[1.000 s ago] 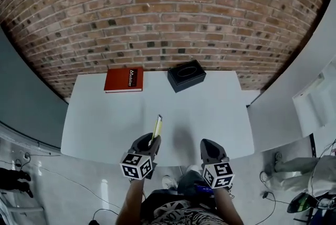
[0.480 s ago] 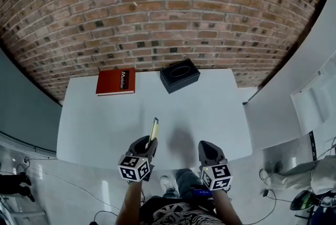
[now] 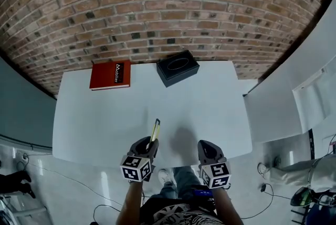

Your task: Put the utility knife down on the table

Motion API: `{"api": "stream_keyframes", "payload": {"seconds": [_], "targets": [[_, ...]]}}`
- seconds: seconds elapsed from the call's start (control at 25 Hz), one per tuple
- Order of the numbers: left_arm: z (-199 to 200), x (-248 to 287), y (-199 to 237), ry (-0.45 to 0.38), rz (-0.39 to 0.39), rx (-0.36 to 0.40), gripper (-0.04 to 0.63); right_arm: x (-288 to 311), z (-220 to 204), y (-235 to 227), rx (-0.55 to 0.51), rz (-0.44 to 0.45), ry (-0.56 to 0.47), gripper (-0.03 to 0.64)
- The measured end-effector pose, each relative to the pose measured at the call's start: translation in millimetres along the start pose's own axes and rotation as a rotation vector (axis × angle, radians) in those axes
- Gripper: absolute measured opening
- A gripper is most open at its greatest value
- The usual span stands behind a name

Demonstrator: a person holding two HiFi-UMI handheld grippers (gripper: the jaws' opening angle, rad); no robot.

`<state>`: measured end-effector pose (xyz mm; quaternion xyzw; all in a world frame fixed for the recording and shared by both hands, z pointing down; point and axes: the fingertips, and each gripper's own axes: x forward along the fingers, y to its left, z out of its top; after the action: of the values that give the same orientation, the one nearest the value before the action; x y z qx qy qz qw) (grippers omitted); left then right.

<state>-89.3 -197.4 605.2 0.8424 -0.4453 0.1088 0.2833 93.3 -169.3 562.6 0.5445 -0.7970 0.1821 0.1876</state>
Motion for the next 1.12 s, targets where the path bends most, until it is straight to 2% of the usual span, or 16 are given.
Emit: {"api": "stream_keyframes", "payload": {"seconds": [0.2, 0.6, 0.92, 1.12], "targets": [[-23, 13, 3, 0.056, 0.014, -0.012, 0.124, 9, -17, -8, 0.013, 0.004, 0.046, 0.000], [-73, 40, 9, 0.202, 0.050, 0.039, 0.124, 27, -44, -15, 0.029, 0.036, 0.122, 0.000], [-98, 54, 8, 0.290, 0.069, 0.082, 0.124, 35, -64, -16, 0.039, 0.081, 0.180, 0.000], [-104, 60, 8, 0.316, 0.082, 0.109, 0.124, 40, -68, -19, 0.043, 0.093, 0.186, 0.001]]}}
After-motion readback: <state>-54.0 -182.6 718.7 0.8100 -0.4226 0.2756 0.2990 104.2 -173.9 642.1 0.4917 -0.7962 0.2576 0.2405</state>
